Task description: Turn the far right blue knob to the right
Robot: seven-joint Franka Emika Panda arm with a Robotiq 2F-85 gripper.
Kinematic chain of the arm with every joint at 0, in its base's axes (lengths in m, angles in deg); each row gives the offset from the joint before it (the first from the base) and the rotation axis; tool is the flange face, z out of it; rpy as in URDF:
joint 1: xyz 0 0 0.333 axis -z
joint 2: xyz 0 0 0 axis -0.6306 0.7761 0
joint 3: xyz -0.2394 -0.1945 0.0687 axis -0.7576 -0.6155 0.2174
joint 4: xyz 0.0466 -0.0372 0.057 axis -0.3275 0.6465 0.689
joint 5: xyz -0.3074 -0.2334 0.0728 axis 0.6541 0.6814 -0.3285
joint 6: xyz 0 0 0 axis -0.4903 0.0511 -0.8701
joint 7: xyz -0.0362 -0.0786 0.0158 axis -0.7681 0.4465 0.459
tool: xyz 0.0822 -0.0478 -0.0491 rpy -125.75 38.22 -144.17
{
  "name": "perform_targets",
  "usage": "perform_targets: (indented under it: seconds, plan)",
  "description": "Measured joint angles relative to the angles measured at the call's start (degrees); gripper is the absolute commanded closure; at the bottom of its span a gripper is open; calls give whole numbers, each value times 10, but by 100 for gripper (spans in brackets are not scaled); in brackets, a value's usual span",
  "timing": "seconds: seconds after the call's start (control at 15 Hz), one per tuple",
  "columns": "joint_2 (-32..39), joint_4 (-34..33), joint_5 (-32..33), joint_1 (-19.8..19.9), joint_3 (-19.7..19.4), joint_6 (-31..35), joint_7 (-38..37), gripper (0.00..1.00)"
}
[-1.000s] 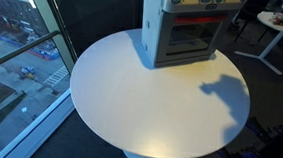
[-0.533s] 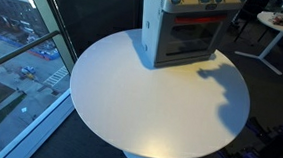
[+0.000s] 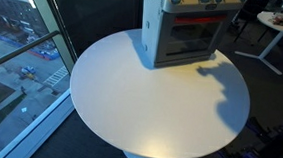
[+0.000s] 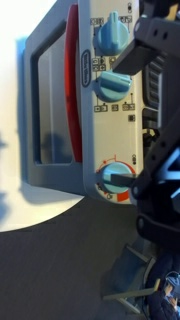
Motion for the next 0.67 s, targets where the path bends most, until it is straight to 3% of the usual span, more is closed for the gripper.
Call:
perform_targets:
  seconds: [0.67]
  plan:
    - [18,9,2,21,-10,45,-12,0]
